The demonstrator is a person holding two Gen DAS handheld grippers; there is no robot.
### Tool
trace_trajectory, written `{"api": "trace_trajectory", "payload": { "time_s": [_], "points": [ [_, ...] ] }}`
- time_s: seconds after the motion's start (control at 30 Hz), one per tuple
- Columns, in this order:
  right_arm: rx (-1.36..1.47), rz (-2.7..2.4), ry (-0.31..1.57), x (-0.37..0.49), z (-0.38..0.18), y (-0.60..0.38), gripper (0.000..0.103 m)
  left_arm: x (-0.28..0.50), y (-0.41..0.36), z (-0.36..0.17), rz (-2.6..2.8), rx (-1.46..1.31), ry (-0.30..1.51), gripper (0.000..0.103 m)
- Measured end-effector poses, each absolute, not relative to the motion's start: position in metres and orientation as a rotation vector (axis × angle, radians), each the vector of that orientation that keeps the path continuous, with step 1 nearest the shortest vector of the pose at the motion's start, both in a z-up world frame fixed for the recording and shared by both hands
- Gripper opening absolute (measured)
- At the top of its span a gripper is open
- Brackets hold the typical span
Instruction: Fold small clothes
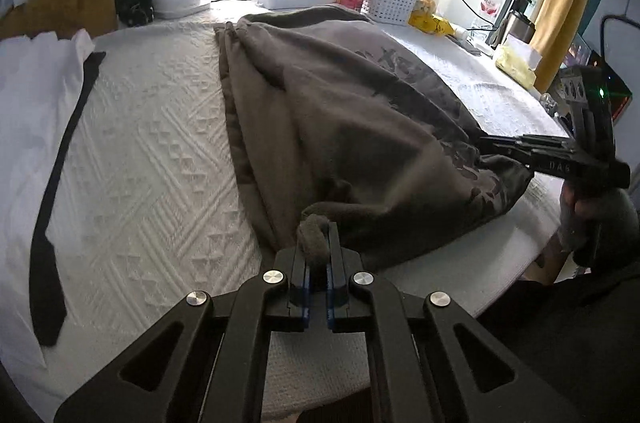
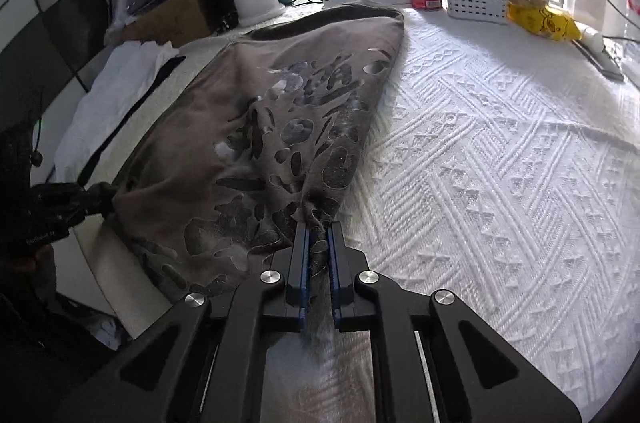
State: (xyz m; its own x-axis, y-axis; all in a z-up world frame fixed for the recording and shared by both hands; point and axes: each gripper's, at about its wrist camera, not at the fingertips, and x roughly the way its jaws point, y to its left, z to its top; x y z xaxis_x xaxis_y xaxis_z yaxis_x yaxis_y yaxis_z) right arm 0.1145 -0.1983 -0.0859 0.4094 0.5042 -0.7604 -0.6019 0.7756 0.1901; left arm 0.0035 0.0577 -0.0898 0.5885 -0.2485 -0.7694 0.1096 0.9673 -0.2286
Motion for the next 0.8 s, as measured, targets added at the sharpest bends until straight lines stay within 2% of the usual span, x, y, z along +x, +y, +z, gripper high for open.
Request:
{"api": "trace_trajectory", "payload": {
  "time_s": [0.13, 0.17, 0.23, 0.27, 0.3, 0.37, 0.57, 0.63, 0.67, 0.7, 0.73, 0.77, 0.8],
  "points": [
    [-0.119, 0.669, 0.9, 0.111, -0.086, -0.205, 0.01, 0.005, 0.055, -0.079, -0.228, -0.143, 0.935, 0.007],
    [-0.11, 0.661, 0.902, 0.111, -0.087, -0.209, 0.01, 0.006, 0.056, -0.074, -0.23, -0.146, 0.923, 0.01],
    [-0.086, 0.657, 0.908, 0.109, -0.088, -0.217, 0.01, 0.008, 0.061, -0.061, -0.226, -0.182, 0.872, 0.029],
    [-0.08, 0.656, 0.908, 0.107, -0.088, -0.219, 0.01, 0.009, 0.064, -0.057, -0.227, -0.209, 0.85, 0.042],
    [-0.076, 0.651, 0.907, 0.106, -0.087, -0.221, 0.01, 0.012, 0.068, -0.053, -0.231, -0.239, 0.831, 0.045],
    [-0.072, 0.645, 0.906, 0.104, -0.085, -0.225, 0.011, 0.023, 0.071, -0.052, -0.235, -0.269, 0.826, 0.045],
    [-0.072, 0.629, 0.9, 0.103, -0.08, -0.229, 0.011, 0.052, 0.065, -0.076, -0.22, -0.28, 0.925, 0.045],
    [-0.078, 0.62, 0.898, 0.102, -0.079, -0.23, 0.02, 0.053, 0.059, -0.086, -0.228, -0.255, 0.962, 0.044],
    [-0.077, 0.615, 0.895, 0.103, -0.078, -0.23, 0.022, 0.051, 0.056, -0.087, -0.238, -0.244, 0.964, 0.038],
    [-0.075, 0.613, 0.892, 0.103, -0.078, -0.231, 0.029, 0.048, 0.053, -0.087, -0.243, -0.223, 0.959, 0.023],
    [-0.072, 0.612, 0.889, 0.104, -0.078, -0.231, 0.036, 0.045, 0.051, -0.084, -0.228, -0.19, 0.95, 0.016],
    [-0.073, 0.612, 0.89, 0.104, -0.078, -0.231, 0.038, 0.042, 0.052, -0.08, -0.211, -0.172, 0.931, 0.004],
    [-0.076, 0.611, 0.889, 0.104, -0.078, -0.231, 0.04, 0.04, 0.055, -0.076, -0.206, -0.182, 0.915, 0.004]
  ]
}}
